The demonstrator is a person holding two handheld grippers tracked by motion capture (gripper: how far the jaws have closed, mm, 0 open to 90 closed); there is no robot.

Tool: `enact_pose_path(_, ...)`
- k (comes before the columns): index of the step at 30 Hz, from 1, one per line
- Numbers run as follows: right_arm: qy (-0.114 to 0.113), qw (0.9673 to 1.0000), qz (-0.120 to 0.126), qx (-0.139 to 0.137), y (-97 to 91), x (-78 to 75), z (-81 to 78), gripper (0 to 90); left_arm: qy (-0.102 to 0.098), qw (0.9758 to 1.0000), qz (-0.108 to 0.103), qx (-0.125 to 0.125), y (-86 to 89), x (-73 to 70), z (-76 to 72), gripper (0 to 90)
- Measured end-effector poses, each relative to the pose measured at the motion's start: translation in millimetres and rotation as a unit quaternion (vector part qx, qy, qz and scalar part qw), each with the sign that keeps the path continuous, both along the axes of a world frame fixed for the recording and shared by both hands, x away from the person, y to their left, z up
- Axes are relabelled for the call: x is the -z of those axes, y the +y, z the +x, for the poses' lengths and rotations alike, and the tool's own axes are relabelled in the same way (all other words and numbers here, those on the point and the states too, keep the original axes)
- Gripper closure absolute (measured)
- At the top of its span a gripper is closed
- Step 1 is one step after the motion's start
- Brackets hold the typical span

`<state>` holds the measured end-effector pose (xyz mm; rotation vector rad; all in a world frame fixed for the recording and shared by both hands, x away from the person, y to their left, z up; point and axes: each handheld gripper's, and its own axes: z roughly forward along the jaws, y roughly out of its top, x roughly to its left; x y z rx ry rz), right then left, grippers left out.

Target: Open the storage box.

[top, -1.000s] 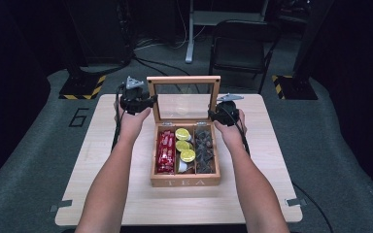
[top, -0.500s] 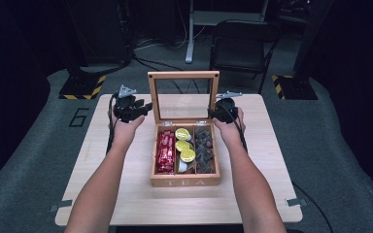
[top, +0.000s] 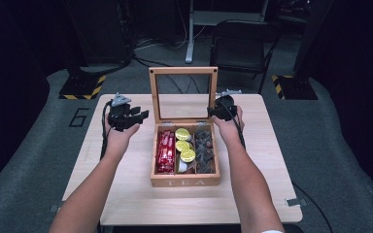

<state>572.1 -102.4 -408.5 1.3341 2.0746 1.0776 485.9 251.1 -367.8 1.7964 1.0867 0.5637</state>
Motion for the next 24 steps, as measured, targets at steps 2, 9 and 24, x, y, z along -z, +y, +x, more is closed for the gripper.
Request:
enact_pose_path(2, 0.0, 1.0, -0.002, 0.002, 0.3, 0.2, 0.9, 64.6, 0.003, 1.0, 0.001, 0.007, 0.4, 2.0, -2.7, 57.2)
enact_pose_path(9, 0.003, 1.0, 0.005, 0.007, 0.7, 1.7, 3.2, 64.5, 0.0, 0.9999, 0.004, 0.013, 1.5, 2.4, -8.7, 57.2)
enact_pose_path(24, 0.007, 0.9999, 0.011, 0.011, 0.9, 3.4, 7.3, 63.9, 0.007, 0.9998, 0.011, 0.016, 2.5, 8.3, -17.7, 54.2)
